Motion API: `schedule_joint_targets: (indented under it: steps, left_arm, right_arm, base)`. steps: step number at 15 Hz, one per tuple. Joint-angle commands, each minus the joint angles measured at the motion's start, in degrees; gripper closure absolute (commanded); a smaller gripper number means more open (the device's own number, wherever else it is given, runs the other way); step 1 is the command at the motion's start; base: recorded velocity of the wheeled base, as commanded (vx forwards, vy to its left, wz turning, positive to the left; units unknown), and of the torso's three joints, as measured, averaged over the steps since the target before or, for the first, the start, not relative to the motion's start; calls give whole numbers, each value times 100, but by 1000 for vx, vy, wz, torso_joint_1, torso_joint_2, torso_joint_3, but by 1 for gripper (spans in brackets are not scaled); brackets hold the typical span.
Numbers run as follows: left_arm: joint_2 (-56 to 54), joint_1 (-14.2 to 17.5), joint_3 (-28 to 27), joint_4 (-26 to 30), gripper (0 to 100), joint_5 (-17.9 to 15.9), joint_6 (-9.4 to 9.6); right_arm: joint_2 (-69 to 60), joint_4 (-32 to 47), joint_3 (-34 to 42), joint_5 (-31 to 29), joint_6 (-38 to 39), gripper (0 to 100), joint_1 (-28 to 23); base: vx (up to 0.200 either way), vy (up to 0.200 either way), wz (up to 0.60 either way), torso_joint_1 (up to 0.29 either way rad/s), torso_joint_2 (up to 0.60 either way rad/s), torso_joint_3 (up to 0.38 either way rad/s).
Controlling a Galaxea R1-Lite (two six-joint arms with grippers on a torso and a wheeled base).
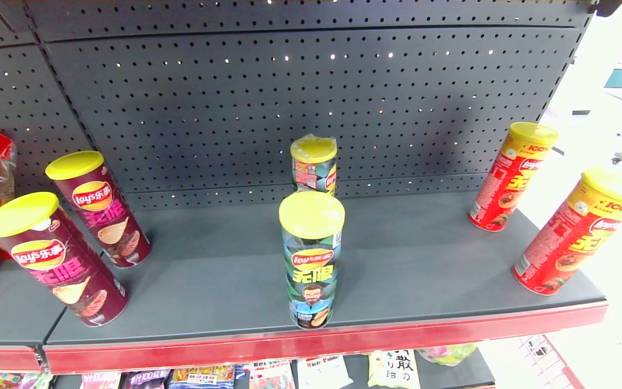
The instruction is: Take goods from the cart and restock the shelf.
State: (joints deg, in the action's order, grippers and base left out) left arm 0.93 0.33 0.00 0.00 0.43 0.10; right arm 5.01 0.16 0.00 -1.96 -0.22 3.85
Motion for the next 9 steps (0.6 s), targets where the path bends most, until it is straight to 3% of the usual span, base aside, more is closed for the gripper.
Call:
schedule_joint_targets:
  steps: [1, 2, 5, 9]
  left_arm:
    - [-93, 2, 0, 0, 0, 1, -1]
    - [-93, 2, 0, 0, 0, 1, -10]
    - [-93, 2, 0, 0, 0, 1, -10]
    - [-93, 2, 0, 0, 0, 1, -10]
  right_arm:
    - [9, 2, 0, 3, -4, 0, 1]
    - [9, 2, 0, -6, -4, 0, 1]
    - [9, 2, 0, -6, -4, 0, 1]
    - [9, 2, 0, -6, -4, 0, 1]
  base:
    - [0, 0, 0, 0, 0, 0]
    - [0, 0, 0, 0, 0, 0]
    - [0, 0, 600, -1, 1, 2]
    - [0, 0, 0, 0, 0, 0]
